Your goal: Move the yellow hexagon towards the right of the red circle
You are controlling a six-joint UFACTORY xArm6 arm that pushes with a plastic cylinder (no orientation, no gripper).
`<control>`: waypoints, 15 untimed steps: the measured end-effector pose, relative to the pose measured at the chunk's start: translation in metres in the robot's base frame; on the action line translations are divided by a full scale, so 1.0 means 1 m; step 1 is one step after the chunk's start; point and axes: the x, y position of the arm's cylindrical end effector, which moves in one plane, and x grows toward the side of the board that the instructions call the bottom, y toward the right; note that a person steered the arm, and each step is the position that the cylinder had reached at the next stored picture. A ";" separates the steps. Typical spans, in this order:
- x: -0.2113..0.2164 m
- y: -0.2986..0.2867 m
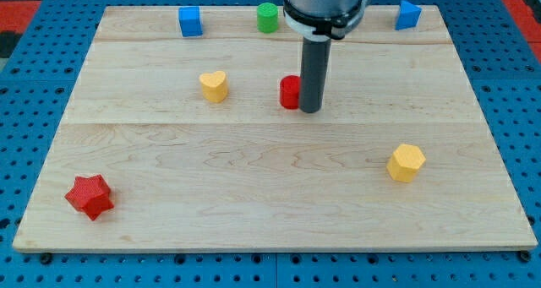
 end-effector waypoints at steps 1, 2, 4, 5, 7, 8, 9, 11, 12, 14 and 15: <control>0.012 0.012; 0.076 0.035; 0.138 0.102; 0.137 0.150; 0.127 0.132; 0.124 0.122; 0.110 0.116; 0.064 0.074; 0.038 0.077; 0.000 0.088; 0.042 0.088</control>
